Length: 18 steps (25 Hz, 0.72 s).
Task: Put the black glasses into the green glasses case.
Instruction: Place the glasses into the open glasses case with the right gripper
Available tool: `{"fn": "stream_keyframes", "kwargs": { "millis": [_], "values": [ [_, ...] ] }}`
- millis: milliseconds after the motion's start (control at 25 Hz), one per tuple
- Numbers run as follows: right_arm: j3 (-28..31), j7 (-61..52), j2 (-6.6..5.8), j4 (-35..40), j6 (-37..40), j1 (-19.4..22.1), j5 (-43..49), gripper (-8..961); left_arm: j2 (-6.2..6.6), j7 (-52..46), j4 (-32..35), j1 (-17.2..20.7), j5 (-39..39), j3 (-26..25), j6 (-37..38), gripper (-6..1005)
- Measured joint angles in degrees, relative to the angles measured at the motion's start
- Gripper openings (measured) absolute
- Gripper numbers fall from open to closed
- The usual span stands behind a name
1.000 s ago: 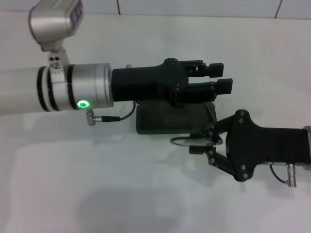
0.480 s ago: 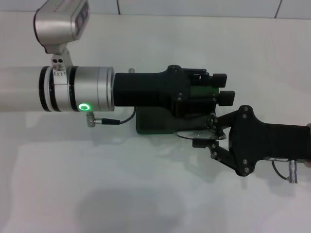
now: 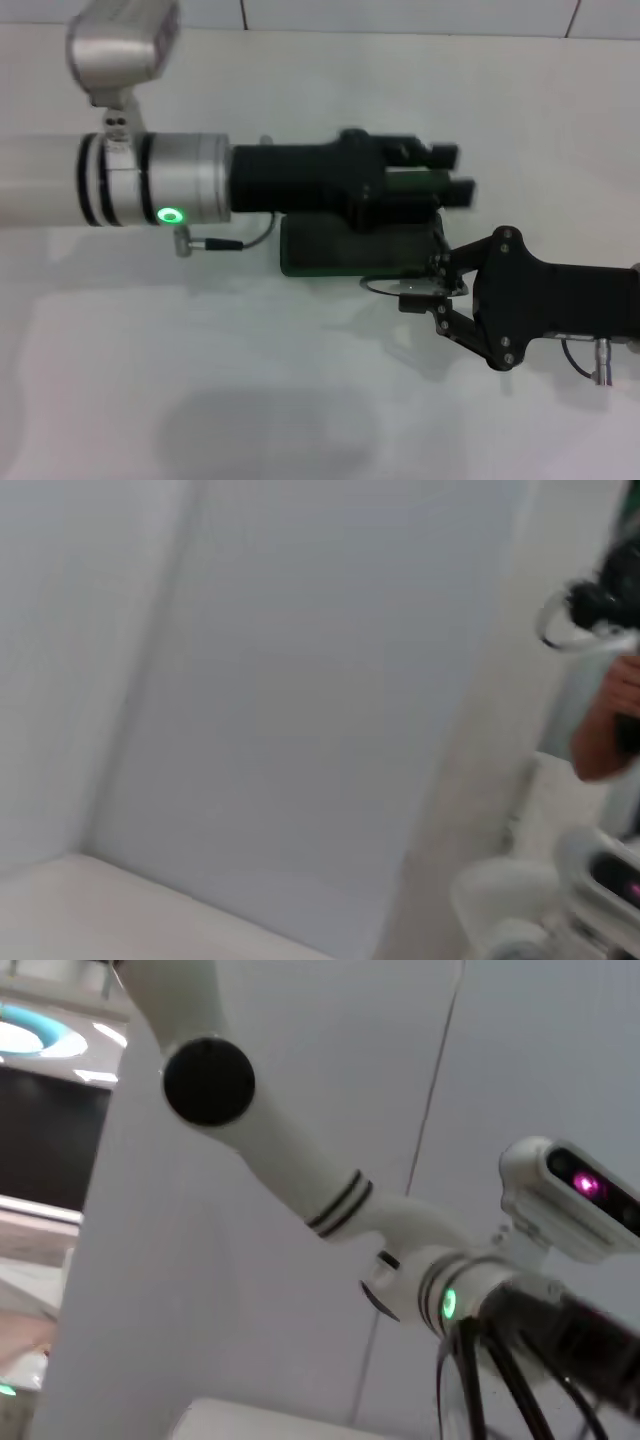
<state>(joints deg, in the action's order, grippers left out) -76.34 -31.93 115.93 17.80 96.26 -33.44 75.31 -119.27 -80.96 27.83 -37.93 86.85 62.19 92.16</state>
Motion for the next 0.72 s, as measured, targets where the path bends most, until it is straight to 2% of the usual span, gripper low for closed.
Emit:
{"fn": "stream_keyframes", "kwargs": {
  "millis": [200, 360, 480, 560, 720],
  "values": [
    [-0.4, 3.0, 0.23, 3.1, -8.5, 2.3, -0.8, 128, -0.4, 4.2, -0.4, 2.9, -0.2, -10.9, -3.9, 533],
    [-5.4, 1.9, 0.24, 7.3, -15.8, 3.1, -4.4, 129, -0.09, 4.4, -0.3, 4.8, -1.2, -14.2, -5.3, 533],
    [-12.2, -3.0, 0.25, 14.9, -25.3, 5.1, -6.3, 129, 0.07, 4.3, 0.0, 5.5, -1.4, -14.5, -5.3, 533],
    [-18.6, -6.9, 0.22, 22.6, -34.1, 7.9, -6.2, 130, 0.07, 4.3, 0.0, 5.7, -1.4, -14.6, -5.4, 533],
    [-28.6, -9.0, 0.24, 33.8, -48.4, 12.0, -6.0, 130, 0.21, 4.3, 0.0, 6.2, -1.4, -14.6, -5.5, 533]
  ]
}}
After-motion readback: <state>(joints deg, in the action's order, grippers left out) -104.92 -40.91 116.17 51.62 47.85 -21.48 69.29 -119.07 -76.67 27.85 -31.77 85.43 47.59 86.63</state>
